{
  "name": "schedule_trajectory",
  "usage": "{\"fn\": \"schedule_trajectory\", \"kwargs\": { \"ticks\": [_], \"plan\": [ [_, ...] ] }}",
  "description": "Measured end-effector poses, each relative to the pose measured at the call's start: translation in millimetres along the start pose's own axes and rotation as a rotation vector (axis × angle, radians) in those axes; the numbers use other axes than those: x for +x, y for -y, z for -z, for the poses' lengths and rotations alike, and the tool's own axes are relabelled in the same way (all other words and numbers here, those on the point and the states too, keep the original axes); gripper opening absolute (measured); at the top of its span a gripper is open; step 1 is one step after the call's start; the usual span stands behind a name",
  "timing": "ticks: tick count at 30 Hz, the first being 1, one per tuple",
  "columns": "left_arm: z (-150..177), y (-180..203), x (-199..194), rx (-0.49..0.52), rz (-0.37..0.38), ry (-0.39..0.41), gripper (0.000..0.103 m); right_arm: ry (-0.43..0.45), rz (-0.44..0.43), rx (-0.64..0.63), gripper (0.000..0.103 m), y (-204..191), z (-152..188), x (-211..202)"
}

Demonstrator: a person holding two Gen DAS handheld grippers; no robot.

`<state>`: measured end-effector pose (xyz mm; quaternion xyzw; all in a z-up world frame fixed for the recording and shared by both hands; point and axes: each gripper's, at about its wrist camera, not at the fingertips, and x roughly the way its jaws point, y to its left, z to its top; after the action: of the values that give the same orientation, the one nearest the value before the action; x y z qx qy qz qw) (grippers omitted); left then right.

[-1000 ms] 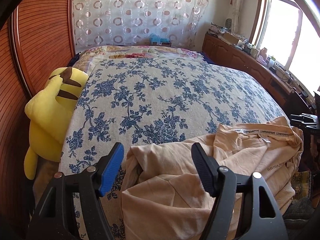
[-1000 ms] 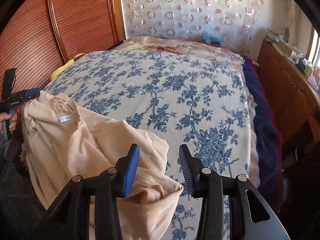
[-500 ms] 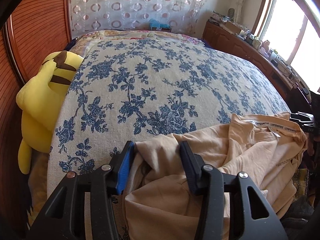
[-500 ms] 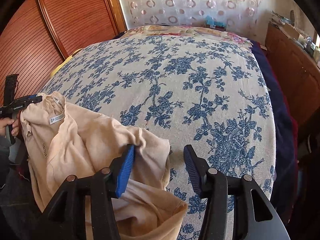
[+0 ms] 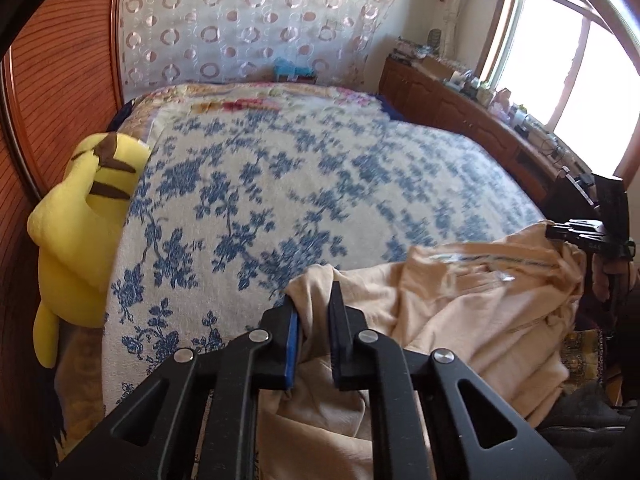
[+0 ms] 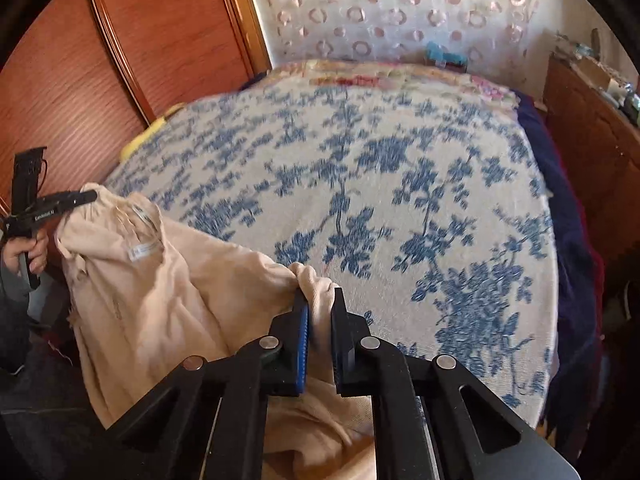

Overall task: Fold small clothes
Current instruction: 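Lift the gripped shirt high off the bed with both tools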

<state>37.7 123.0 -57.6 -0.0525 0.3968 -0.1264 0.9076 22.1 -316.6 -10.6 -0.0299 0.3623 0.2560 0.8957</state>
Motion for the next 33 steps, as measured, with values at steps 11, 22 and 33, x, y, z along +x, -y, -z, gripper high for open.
{"fn": "schedule_trajectory", "kwargs": {
  "ticks": [11,22,33],
  "plan": [
    [-36,37,-97,0.065,0.082,0.255,0.012,0.301,0.051,-0.026,0.008,-16,4,-130],
    [-66,59,-180,0.102,0.077,0.504,0.012,0.506,0.147,-0.089,0.007,-42,4,-230],
    [-100,68,-244,0.133,0.076,0.687,0.012,0.684,0.22,-0.189,0.007,-79,8,-299]
  ]
}}
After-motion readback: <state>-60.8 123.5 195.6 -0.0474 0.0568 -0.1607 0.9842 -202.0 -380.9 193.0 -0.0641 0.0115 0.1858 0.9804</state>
